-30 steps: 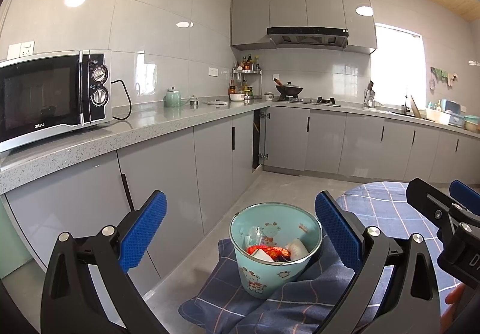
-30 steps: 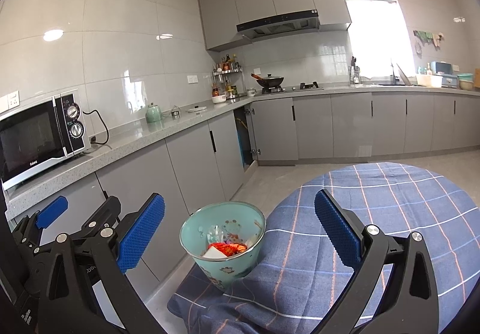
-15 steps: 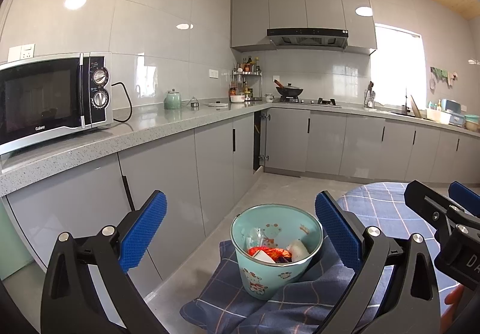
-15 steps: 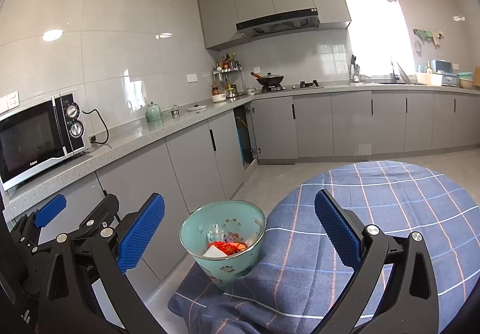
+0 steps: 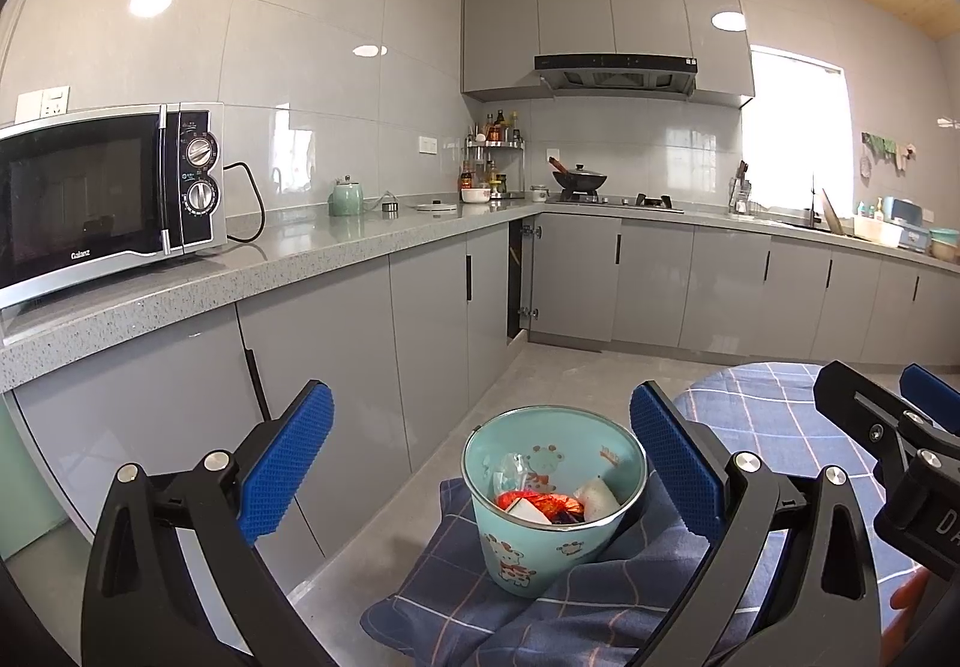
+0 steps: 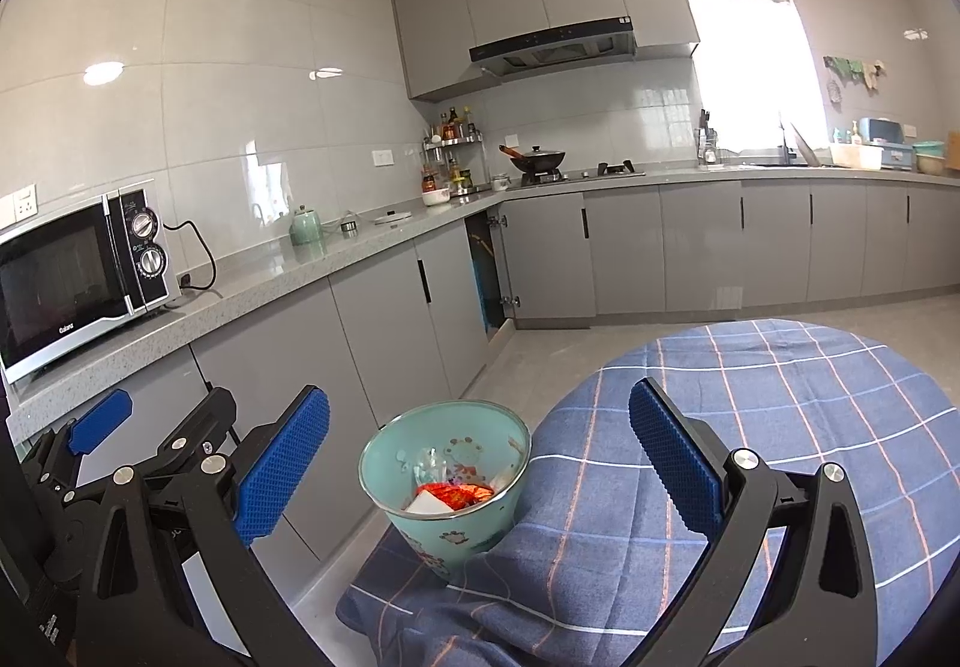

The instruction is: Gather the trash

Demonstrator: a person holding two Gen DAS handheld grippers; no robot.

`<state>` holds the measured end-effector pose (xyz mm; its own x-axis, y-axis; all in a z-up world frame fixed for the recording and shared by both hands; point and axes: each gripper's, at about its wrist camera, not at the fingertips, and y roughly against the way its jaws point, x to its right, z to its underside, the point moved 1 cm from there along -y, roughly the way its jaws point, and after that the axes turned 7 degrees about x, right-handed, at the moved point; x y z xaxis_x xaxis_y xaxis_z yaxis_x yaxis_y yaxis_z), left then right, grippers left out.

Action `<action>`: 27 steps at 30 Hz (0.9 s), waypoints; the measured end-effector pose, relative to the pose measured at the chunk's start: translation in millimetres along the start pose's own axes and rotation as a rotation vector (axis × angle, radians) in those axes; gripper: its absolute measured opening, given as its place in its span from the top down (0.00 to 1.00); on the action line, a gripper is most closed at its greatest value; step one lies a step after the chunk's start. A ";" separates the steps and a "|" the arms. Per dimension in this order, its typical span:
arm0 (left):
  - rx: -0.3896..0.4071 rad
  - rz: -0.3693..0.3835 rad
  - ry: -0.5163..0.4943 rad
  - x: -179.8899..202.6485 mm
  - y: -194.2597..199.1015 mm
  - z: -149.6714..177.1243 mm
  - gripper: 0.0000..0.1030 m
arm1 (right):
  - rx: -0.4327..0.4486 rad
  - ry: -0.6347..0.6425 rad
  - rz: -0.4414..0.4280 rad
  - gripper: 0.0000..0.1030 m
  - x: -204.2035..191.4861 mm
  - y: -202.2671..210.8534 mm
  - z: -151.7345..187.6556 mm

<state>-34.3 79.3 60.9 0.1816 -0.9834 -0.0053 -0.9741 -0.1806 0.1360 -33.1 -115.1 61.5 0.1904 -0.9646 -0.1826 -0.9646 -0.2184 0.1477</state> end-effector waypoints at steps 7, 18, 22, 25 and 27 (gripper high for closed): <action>-0.004 -0.003 -0.003 -0.8 -2.4 -0.1 0.05 | -0.002 0.000 0.002 0.04 -0.2 -0.6 1.0; -0.010 -0.007 -0.004 0.1 -1.8 0.9 0.05 | -0.002 -0.006 0.006 0.04 0.2 -0.5 3.3; -0.001 -0.008 -0.014 1.4 -0.8 0.9 0.05 | -0.001 -0.007 0.007 0.04 0.7 -0.1 3.5; -0.001 -0.003 -0.026 3.6 -0.8 1.3 0.05 | 0.000 -0.012 0.010 0.04 1.9 0.4 3.5; -0.012 0.011 -0.023 4.3 -2.3 1.8 0.05 | -0.001 -0.014 0.012 0.04 2.3 0.4 3.7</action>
<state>-31.6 75.5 58.7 0.1680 -0.9854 -0.0266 -0.9743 -0.1701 0.1476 -33.7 -116.8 57.5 0.1763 -0.9650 -0.1942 -0.9667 -0.2069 0.1506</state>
